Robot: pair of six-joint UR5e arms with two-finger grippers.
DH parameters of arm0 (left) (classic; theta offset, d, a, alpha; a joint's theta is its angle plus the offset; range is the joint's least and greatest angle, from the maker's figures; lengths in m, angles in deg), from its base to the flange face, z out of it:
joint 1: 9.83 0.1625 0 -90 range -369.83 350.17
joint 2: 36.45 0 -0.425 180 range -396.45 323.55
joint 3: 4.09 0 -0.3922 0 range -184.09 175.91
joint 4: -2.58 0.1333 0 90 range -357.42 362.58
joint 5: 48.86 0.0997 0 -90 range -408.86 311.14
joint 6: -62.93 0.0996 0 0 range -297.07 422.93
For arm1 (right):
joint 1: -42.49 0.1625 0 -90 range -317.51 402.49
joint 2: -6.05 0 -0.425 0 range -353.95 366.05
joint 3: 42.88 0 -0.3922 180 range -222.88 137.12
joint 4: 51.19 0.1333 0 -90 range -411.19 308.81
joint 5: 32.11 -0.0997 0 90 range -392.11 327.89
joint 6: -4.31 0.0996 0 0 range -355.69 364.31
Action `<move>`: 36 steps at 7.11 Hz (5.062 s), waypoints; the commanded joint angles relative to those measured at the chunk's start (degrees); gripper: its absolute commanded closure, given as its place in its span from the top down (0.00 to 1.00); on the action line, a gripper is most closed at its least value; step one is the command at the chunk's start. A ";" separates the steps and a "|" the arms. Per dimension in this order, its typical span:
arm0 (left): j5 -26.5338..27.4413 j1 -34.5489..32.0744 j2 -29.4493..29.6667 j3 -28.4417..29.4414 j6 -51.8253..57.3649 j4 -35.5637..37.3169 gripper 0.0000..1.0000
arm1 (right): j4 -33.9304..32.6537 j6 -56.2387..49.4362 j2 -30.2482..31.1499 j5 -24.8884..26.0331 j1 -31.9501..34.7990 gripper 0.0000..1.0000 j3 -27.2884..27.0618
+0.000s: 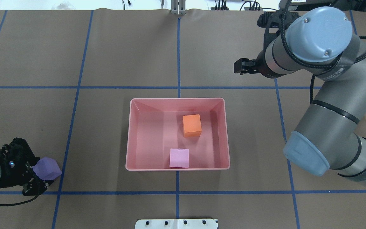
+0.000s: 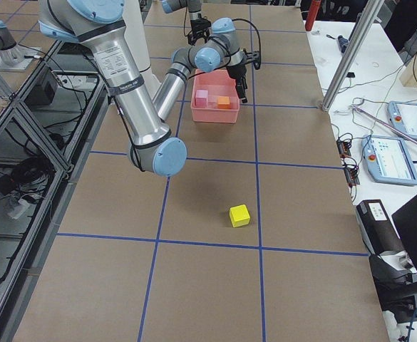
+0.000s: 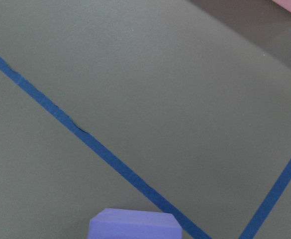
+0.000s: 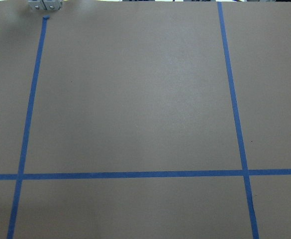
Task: Place blocks into pink bin with both arms
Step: 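Grasp the dark purple cube with the left gripper while the right arm withdraws, then carry the dark purple cube into the pink bin and release it with the left gripper, then grasp the yellow cube with the right gripper while the left arm withdraws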
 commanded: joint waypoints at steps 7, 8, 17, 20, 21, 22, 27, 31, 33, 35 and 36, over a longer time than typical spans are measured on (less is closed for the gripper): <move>-1.37 0.29 4.59 6.13 -4.80 -0.01 0.88 | 0.09 -1.74 0.83 0.03 0.08 1.00 0.00; -2.94 0.12 4.94 5.60 -7.00 0.07 0.46 | 0.01 -5.24 0.84 -0.32 1.13 1.00 0.00; -8.58 -9.82 40.65 -2.40 -20.52 39.38 0.00 | 21.30 -43.30 17.51 -25.02 26.36 1.00 15.44; -8.32 -9.29 55.63 4.78 -29.31 49.03 0.85 | 24.00 -51.40 20.16 -26.42 28.73 1.00 20.30; -7.97 -9.29 55.31 4.46 -30.21 48.86 1.00 | 24.00 -52.72 21.04 -27.29 28.83 1.00 20.74; -7.97 -9.29 55.48 4.37 -30.14 48.94 1.00 | 24.26 -53.17 22.18 -27.22 28.91 1.00 20.74; -7.88 -9.29 55.48 4.28 -29.87 48.85 1.00 | 53.57 -45.85 29.48 -27.92 28.83 1.00 34.62; -7.79 -9.29 54.96 4.19 -29.87 48.85 1.00 | 58.71 -37.81 31.16 -26.61 25.94 1.00 35.16; -7.88 -9.20 54.96 4.19 -29.87 48.77 1.00 | 63.87 -34.38 33.35 -24.67 23.30 1.00 35.24; -7.88 -9.20 54.87 4.28 -29.87 48.77 1.00 | 64.69 -33.92 33.53 -22.22 20.76 1.00 36.03; -7.79 -9.20 54.87 4.28 -29.78 48.77 1.00 | 64.78 -34.01 33.45 -20.29 19.35 0.98 36.56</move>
